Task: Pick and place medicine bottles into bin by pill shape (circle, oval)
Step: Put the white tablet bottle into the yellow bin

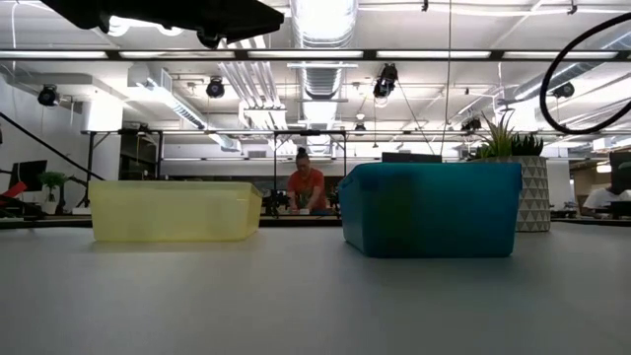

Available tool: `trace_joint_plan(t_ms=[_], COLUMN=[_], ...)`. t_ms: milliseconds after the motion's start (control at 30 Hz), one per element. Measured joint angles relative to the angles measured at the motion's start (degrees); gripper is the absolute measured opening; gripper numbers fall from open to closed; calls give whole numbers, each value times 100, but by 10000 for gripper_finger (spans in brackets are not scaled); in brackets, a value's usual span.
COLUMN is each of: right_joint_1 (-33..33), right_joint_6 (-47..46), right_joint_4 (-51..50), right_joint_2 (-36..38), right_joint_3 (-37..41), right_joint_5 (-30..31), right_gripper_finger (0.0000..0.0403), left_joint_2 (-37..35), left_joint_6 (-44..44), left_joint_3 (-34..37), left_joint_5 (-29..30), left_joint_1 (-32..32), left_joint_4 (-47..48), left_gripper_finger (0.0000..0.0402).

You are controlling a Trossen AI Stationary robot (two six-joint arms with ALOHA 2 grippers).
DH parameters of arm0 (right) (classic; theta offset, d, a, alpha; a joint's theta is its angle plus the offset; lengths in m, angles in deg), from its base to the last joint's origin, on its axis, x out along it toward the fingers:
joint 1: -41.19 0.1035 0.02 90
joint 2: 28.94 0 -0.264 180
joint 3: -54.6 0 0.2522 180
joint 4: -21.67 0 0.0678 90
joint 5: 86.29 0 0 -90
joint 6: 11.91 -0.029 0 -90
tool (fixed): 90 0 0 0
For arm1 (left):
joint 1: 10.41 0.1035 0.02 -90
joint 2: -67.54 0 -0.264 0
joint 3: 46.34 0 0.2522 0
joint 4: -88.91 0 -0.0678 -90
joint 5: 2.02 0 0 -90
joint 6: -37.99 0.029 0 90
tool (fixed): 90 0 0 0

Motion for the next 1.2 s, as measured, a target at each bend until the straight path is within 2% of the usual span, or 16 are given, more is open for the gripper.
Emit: trace_joint_plan(t_ms=[233, 600, 800, 900, 1200], right_joint_1=[239, 277, 277, 277, 277], right_joint_6=[-348, -308, -336, -394, -386], right_joint_4=[6, 182, 293, 290, 288], right_joint_2=[-6, -601, -671, -671, -671], right_joint_3=[12, 17, 15, 15, 13], right_joint_5=[311, 258, 254, 250, 230], right_gripper_finger=[272, 272, 269, 249, 135], left_joint_2=[0, 0, 0, 0, 0], left_joint_6=[-2, -4, -6, -6, -4], left_joint_3=[4, 4, 4, 4, 4], left_joint_5=[0, 0, 0, 0, 0], left_joint_1=[0, 0, -1, 0, -1], left_joint_4=[56, 59, 69, 69, 68], left_gripper_finger=[157, 157, 157, 157, 157])
